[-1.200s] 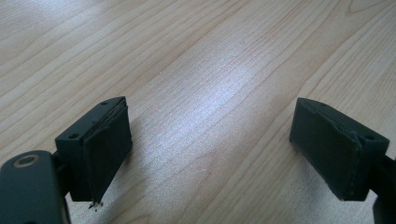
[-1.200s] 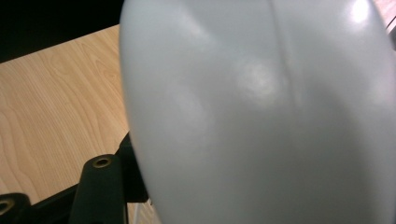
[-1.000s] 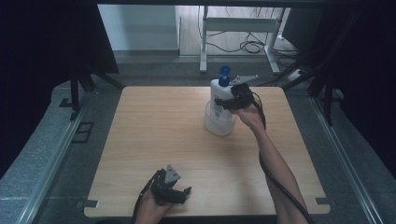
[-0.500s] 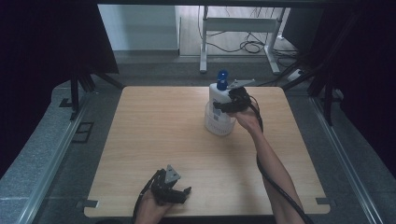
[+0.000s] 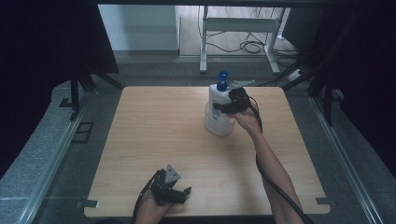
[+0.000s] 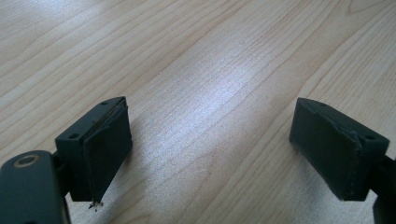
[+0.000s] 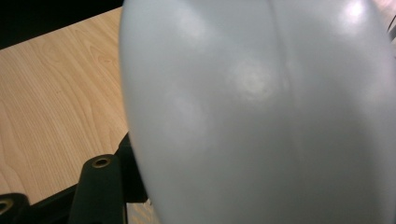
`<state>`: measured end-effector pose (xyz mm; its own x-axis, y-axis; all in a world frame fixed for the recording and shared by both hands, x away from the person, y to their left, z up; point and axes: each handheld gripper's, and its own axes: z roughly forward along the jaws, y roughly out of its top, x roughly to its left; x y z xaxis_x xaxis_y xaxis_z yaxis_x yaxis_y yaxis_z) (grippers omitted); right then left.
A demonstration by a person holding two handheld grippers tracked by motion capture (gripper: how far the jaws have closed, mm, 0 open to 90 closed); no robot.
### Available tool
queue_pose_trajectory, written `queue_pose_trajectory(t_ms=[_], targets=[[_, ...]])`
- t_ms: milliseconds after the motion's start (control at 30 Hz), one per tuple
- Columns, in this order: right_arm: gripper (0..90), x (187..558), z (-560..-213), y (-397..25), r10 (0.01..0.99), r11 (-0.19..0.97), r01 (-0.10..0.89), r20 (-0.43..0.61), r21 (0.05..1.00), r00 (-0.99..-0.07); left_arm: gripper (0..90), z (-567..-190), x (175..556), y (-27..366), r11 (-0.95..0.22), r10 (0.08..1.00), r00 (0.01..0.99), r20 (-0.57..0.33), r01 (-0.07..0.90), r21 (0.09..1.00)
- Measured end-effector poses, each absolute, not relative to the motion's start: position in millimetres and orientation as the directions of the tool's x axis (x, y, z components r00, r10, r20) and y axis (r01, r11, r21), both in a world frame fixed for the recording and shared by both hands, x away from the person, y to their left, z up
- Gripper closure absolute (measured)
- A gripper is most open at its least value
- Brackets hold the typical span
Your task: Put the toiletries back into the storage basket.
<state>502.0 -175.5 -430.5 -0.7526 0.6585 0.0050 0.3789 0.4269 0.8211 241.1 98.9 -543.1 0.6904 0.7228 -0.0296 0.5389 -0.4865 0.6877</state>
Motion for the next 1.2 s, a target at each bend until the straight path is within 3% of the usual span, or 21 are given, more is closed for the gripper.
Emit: queue_pose_trajectory(t_ms=[767,933,1200], targets=[[35.4,501.5,-432.2,-179.9,0.657,0.398,0.397,0.045,0.827,-0.752,12.2,-543.2,241.1,98.8,-0.484,0.723,0.69,-0.031,0.539,0.689],[32.0,500.2,-423.7,-182.3,0.66,0.34,0.394,0.082,0.854,-0.747,12.2,-543.1,241.2,98.9,-0.486,0.723,0.691,-0.03,0.539,0.688],[31.3,496.5,-412.0,-184.5,0.659,0.349,0.375,0.059,0.859,-0.75,12.1,-543.1,241.2,98.9,-0.486,0.723,0.69,-0.03,0.539,0.688]])
